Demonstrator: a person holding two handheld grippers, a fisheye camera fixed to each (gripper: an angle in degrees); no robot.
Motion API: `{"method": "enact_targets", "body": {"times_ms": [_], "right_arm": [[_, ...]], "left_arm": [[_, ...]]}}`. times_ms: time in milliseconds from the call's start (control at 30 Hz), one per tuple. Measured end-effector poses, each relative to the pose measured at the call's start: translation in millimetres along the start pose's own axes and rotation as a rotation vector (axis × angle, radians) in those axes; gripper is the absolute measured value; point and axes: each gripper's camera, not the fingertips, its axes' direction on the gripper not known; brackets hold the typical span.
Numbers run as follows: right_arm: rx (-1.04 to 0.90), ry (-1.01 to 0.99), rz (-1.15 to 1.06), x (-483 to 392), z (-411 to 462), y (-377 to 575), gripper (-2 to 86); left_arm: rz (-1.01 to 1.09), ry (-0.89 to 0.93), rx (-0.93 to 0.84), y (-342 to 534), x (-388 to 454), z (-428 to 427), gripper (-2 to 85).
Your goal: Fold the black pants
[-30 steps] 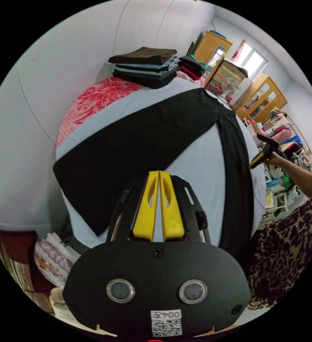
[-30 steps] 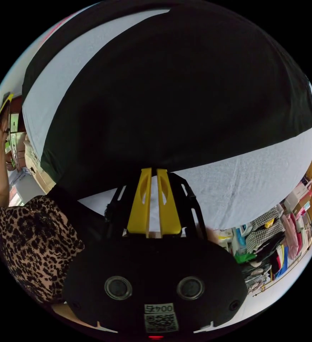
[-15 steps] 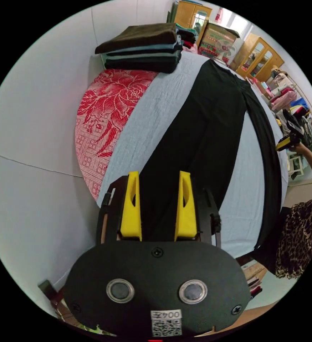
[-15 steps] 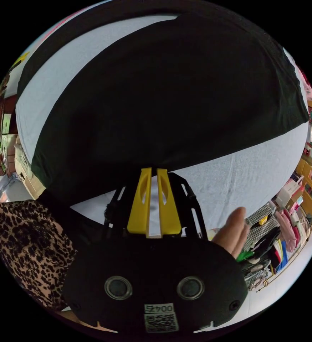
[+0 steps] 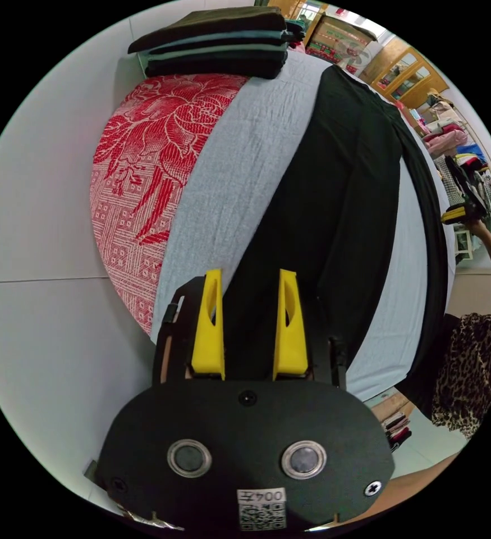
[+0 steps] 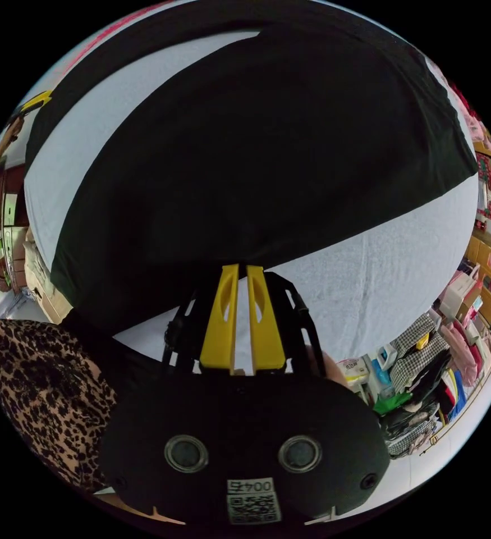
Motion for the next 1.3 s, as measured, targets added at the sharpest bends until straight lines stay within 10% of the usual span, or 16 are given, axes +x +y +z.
{"method": "enact_targets", "body": {"times_ms": [1300], "right_arm": [[0.046, 0.03, -0.021, -13.4, 1.9, 38.9, 3.6]], "left_arm": [[-0.023, -0.062, -0.058, -40.0, 78.7, 22.5, 2.4]]}}
